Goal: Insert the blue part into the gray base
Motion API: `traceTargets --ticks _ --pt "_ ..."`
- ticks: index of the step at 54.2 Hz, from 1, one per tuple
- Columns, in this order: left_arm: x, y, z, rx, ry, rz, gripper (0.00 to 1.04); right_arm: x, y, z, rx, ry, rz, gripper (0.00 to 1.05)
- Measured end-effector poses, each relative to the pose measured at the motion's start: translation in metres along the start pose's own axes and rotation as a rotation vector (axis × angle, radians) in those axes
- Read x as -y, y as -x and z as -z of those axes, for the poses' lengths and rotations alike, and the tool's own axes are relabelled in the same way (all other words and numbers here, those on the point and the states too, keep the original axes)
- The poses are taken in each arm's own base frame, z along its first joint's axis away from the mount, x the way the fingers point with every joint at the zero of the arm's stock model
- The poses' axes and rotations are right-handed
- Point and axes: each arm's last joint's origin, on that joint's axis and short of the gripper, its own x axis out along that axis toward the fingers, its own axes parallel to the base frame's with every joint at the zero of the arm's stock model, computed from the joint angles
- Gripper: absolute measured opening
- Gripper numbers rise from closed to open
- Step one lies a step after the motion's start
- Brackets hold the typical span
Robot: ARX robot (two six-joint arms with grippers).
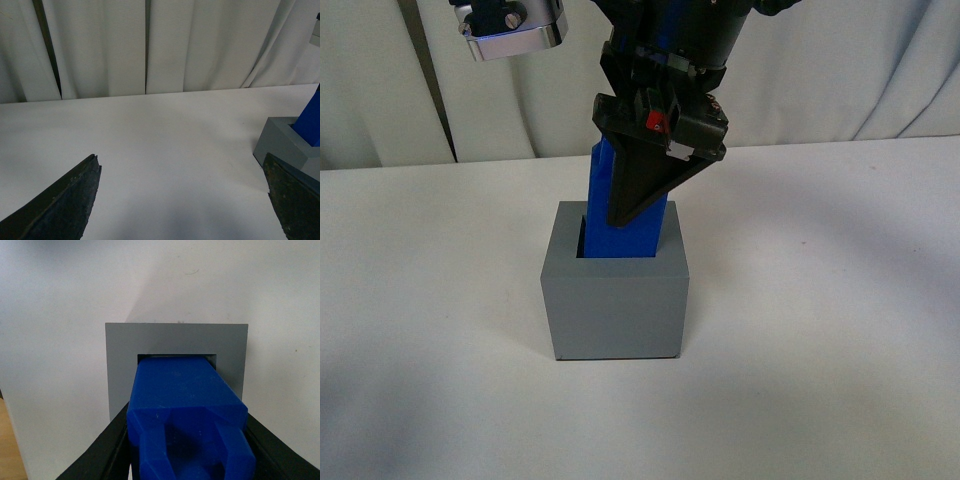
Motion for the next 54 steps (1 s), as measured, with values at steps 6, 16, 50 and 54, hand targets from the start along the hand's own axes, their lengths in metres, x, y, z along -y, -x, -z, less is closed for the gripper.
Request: traceTargets --ticks 6,16,50,54 --pt "0.0 0.0 0.0 0.0 0.0 0.0 0.99 0.001 0.0 0.0 -0.002 0.001 0.008 0.47" --pt "0.0 0.0 0.0 0.0 0.0 0.0 0.99 0.004 0.001 0.0 0.031 -0.002 0.025 0.79" --pt "0.0 0.0 0.0 0.0 0.0 0.0 0.99 -0.021 0.067 0.069 0.36 -0.15 0.154 0.97" --pt "0.0 0.0 0.0 0.0 0.0 0.0 0.99 -0.029 0.07 0.084 0.412 -0.188 0.172 0.97"
